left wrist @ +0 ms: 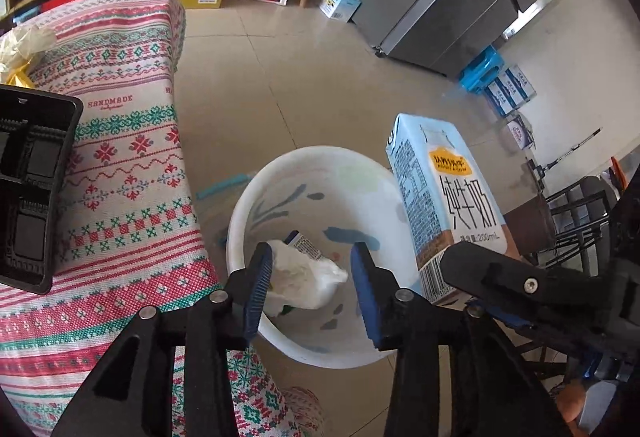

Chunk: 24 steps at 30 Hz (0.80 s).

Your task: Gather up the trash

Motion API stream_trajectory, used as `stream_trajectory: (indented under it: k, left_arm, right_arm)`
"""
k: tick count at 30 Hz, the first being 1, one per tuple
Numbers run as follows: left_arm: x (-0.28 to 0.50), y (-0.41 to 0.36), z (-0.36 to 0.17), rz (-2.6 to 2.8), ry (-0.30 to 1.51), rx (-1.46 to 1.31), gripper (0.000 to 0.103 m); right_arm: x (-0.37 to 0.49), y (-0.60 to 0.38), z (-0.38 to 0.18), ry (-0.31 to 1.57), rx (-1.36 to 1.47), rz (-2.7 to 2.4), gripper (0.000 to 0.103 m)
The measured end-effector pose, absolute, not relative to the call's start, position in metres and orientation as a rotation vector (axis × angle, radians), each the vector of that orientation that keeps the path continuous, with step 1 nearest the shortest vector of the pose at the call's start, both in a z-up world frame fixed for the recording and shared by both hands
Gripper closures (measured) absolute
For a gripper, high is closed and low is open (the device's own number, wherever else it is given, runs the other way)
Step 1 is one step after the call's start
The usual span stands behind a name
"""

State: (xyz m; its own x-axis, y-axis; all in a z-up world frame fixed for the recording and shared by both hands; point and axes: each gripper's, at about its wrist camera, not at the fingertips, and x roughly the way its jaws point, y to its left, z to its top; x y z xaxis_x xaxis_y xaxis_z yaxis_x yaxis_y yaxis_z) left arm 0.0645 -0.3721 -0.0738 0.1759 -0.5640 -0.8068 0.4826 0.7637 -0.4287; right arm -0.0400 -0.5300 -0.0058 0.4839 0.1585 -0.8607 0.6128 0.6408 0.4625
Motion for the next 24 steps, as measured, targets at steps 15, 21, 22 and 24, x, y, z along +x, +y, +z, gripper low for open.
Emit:
stream_trajectory:
  k: [15,21,22,24]
  left_arm:
    - [0.061,-0.295,-0.034,-0.662,1.108,-0.059,0.048]
    - [0.06,-0.232,-0.011,-0.588,1.063,-0.023,0.048]
    - [0.061,-0.22,-0.008,-0.573,1.057,-0.019,0.048]
    - [0.067,-0.194,-0.002,-0.534,1.049,-0.025,0.048]
  right_arm:
    - [-0.045,-0.537,-0.003,1.05,0.888,-0.388,0.036]
    - [-0.034,-0.524,0.004,1.039,0.863,-0.352,0.036]
    - [-0.032,-0.521,0.005,1.038,0.855,-0.346,0.035]
    - [-0.027,-0.514,0.006,1.04,0.835,-0.333,0.033]
